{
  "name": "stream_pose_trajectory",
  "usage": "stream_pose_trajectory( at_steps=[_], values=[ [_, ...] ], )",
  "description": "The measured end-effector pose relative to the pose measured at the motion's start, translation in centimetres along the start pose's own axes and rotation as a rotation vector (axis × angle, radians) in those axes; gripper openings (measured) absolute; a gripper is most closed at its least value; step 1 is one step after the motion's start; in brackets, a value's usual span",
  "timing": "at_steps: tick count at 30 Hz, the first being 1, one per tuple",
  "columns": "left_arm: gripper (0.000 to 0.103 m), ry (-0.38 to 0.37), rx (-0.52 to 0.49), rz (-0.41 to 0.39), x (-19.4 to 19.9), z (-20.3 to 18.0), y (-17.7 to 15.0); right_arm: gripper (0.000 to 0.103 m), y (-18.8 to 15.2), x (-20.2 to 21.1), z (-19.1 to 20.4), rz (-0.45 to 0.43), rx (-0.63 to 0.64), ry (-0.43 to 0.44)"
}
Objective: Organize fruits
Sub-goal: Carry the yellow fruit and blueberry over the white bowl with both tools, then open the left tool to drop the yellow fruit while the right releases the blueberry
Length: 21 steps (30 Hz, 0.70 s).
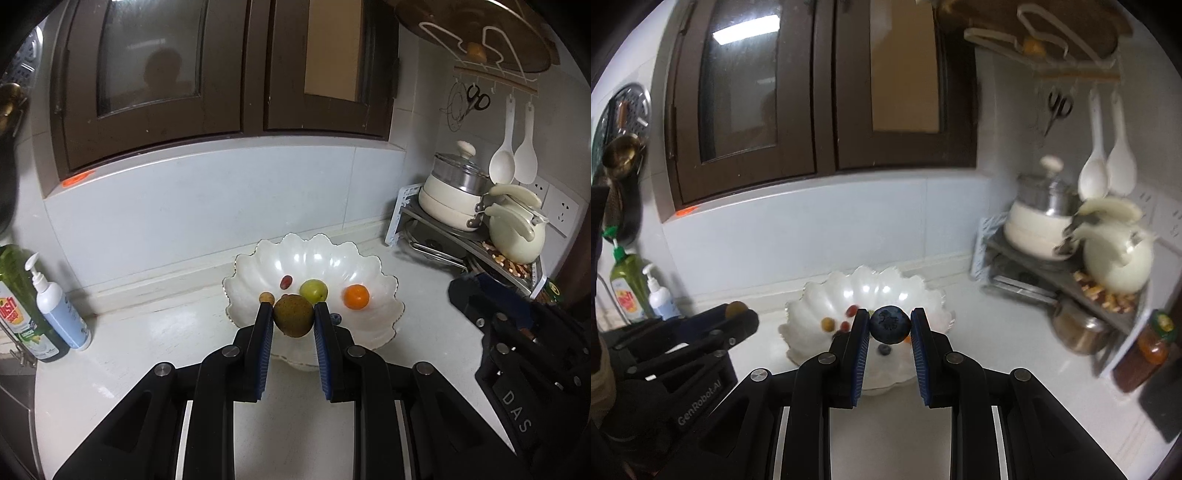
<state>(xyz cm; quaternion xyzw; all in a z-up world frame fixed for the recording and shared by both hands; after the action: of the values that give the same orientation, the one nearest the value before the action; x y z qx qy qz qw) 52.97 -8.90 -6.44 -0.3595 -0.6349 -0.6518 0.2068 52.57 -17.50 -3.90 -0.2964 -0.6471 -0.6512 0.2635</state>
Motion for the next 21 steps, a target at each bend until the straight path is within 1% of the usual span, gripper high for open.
stream_pose_trajectory(
  at_steps=[1, 4, 5, 7, 11, 21],
  values=[
    [0.023, 0.002, -0.001, 0.003, -0.2, 0.0, 0.3, 0.024, 0.2, -0.7, -0.2, 0.018, -0.008, 0.012],
    [0.023, 0.02, -0.023, 0.015, -1.4, -0.2, 1.4, 0.024, 1.0, -2.2, -0.6, 0.028, 0.006, -0.005],
    [0.023, 0.025, -0.026, 0.022, -1.8, -0.2, 1.7, 0.024, 1.2, -2.9, -0.8, 0.044, 0.007, -0.005],
    [0.023, 0.028, -0.026, 0.043, -3.0, -0.2, 2.2, 0.024, 1.5, -4.3, -0.8, 0.076, 0.007, 0.016],
    [0.023, 0.043, -0.019, 0.096, -5.8, 0.2, 3.0, 0.024, 1.7, -7.6, -1.4, 0.166, -0.001, 0.034],
    [0.023, 0.031, 0.002, 0.241, -12.1, 0.6, 3.0, 0.024, 1.7, -13.5, -1.6, 0.295, 0.024, 0.014]
  ],
)
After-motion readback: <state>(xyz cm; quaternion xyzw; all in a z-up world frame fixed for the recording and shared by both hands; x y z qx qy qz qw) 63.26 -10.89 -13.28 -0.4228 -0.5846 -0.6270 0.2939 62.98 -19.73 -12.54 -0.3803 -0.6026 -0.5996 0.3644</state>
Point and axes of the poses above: each gripper's, at about its wrist camera, not at the fingertips, and x roughly against the way its jaws point, z to its left, y to its top, the point moved 10 cm from there along -x, roughly the way its jaws point, and after that the axes turned 11 degrees about z, right-handed, at the moved point
